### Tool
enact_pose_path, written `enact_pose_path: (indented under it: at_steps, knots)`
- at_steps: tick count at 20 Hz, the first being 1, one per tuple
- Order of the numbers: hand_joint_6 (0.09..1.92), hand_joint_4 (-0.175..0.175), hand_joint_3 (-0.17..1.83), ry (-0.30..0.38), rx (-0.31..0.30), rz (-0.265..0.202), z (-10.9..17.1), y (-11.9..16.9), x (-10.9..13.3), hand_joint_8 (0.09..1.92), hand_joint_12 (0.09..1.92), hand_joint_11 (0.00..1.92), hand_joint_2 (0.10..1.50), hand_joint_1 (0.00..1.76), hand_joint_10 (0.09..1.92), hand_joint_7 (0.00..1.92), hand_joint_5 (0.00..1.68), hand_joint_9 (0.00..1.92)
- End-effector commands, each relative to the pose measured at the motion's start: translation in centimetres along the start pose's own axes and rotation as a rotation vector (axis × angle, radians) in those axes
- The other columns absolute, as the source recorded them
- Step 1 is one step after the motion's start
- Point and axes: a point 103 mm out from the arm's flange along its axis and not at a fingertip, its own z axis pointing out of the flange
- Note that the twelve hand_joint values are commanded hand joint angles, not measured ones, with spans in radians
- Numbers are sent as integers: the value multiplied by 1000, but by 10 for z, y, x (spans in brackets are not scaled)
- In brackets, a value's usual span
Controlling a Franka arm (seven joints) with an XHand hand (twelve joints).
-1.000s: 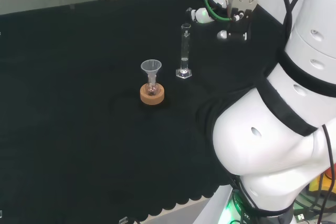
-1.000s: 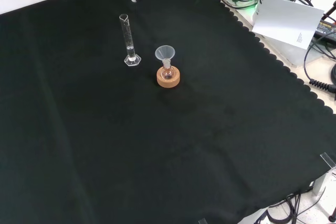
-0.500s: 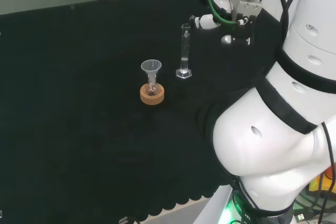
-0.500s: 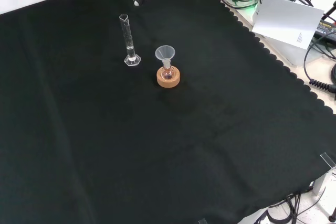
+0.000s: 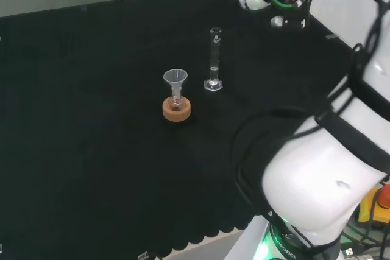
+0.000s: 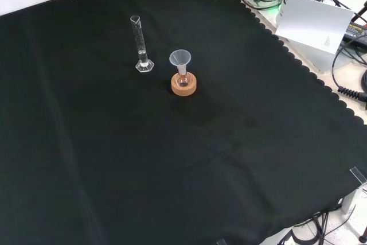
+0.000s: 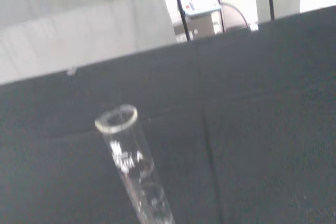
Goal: Pick up the graduated cylinder.
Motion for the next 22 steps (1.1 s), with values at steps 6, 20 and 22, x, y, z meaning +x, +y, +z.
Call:
enact_pose_path:
  at_steps: [6, 20, 22]
  knots:
    - [87, -50, 479, 302, 173, -20, 148, -27, -6, 695, 1350, 262, 729, 831, 609, 373, 560, 601]
    - [87, -47, 625, 493, 159, -85, 171, -27, -11, 674, 1341, 180, 628, 902, 606, 285, 513, 488]
    - [87, -48, 633, 517, 174, -90, 177, -26, -10, 666, 1342, 168, 618, 922, 606, 258, 501, 471]
